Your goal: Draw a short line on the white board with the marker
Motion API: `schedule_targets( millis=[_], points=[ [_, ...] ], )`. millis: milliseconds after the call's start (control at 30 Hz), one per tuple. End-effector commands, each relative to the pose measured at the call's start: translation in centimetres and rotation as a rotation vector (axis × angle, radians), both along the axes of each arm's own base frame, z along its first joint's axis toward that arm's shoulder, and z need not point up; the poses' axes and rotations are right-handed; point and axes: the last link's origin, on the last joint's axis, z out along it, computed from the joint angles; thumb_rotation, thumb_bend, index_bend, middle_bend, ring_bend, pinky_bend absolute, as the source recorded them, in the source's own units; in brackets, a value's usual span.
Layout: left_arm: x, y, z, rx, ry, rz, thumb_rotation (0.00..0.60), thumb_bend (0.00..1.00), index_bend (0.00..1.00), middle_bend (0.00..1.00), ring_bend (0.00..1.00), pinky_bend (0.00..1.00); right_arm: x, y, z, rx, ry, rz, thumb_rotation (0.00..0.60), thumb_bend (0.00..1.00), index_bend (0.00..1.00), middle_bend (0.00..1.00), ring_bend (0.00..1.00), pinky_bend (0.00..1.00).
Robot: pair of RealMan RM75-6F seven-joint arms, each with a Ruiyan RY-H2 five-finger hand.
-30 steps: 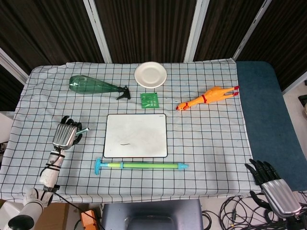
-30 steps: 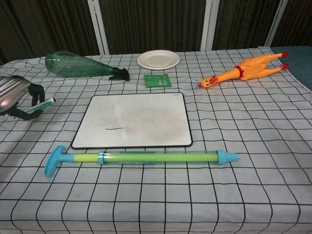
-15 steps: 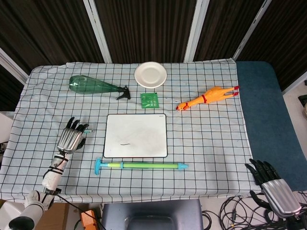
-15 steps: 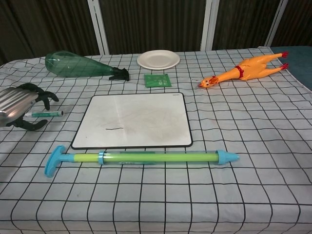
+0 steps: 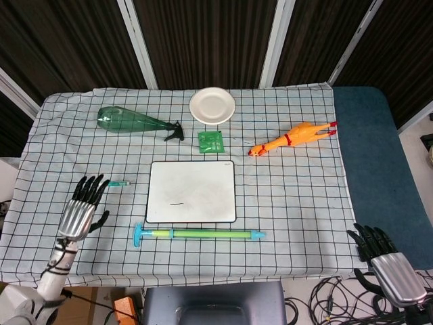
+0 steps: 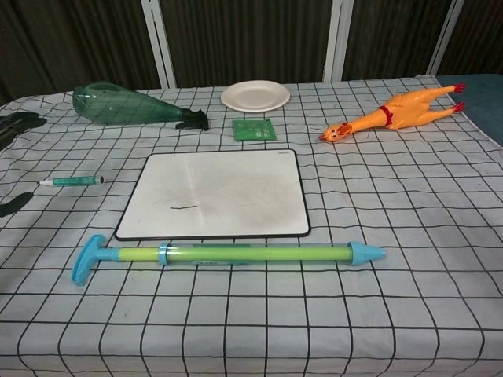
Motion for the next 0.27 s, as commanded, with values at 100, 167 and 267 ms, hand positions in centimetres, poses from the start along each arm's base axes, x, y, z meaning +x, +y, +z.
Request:
schedule_targets(
  millis=[100,167,267],
  points=[
    [-1.4,-14.2,6.0,-0.114,-0.009,0.186,0.6,0.34,0.0,0.0,0.0,0.0,0.2,-0.1,-0.5,-0.001,0.012,0.008,0.6,0.33,0.0,0.0,0.0,0.07],
    [-1.2,-14.3,6.2,-0.095,-0.001,0.169,0.6,0.34,0.0,0.0,0.0,0.0,0.3,0.0,-0.7,0.004,0.018,0.012,0.6,0.33,0.0,0.0,0.0,0.07],
    [-0.9,-14.6,6.3,-0.077,0.003,0.157,0.6,0.34,0.0,0.0,0.0,0.0,0.3,0.2,-1.0,0.01,0.029,0.015,0.6,0.33,0.0,0.0,0.0,0.07]
  ],
)
